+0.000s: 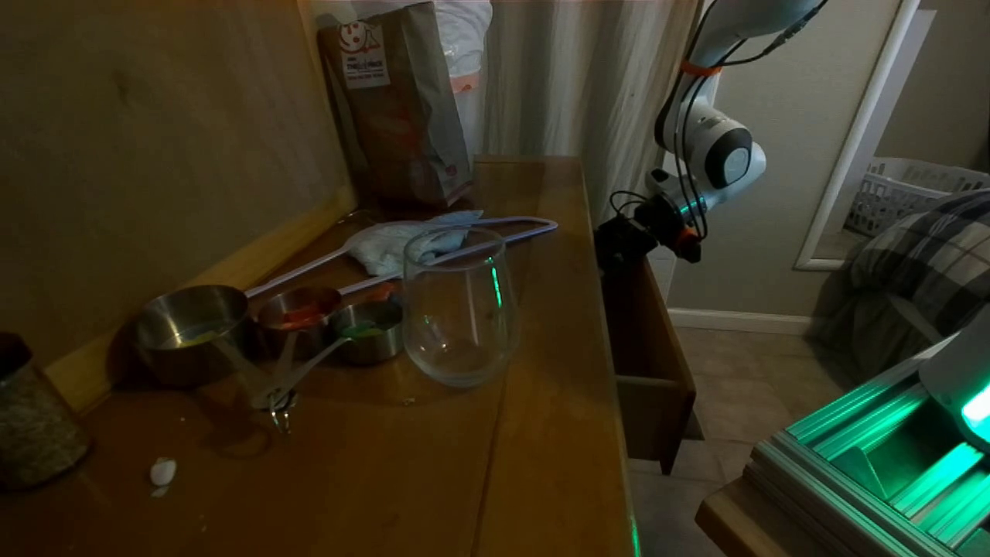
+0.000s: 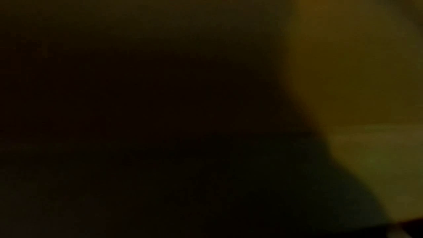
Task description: Open the topmost drawer on the right then put the white container in the open drawer.
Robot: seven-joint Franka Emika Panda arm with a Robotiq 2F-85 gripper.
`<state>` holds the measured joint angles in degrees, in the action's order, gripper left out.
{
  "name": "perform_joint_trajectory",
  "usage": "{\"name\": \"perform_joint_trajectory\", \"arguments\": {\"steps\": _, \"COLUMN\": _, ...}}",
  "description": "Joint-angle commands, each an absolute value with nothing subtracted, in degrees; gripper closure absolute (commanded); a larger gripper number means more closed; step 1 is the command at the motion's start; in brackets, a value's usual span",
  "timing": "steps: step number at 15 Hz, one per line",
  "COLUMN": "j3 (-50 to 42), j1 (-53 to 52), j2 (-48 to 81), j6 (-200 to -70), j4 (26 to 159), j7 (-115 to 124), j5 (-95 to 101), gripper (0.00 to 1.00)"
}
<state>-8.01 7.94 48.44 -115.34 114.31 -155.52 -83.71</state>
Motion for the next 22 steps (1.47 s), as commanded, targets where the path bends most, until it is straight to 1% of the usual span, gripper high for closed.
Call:
{"name": "perform_joint_trajectory", "arguments": {"steps": 1, "j3": -8.7, "j1": 7.4, "j2": 43.9, "j6": -116.5, "j4": 117.1, "j7": -156.8, "j5": -81.8, "gripper": 0.00}}
{"name": "perform_joint_trajectory", "arguments": {"steps": 7, "j3": -10.1, "j1": 6.3, "j2": 33.6, "j6": -121.6, "j4": 125.6, "j7": -156.8, "j5": -79.2, "gripper": 0.00}}
{"name": "perform_joint_trajectory", "arguments": {"steps": 15, "j3": -11.5, "j1": 6.4, "j2": 17.9, "j6": -135.0, "j4": 139.7, "j7": -156.2, "j5": -77.2, "gripper": 0.00}}
{"name": "perform_joint_trajectory", "arguments": {"steps": 18, "j3": -10.9, "j1": 6.5, "j2": 14.8, "j6": -140.5, "j4": 142.6, "j7": -155.8, "j5": -78.0, "gripper": 0.00}}
{"name": "perform_joint_trajectory", "arguments": {"steps": 22, "j3": -9.9, "j1": 6.7, "j2": 13.6, "j6": -145.6, "j4": 144.7, "j7": -155.9, "j5": -78.7, "gripper": 0.00}}
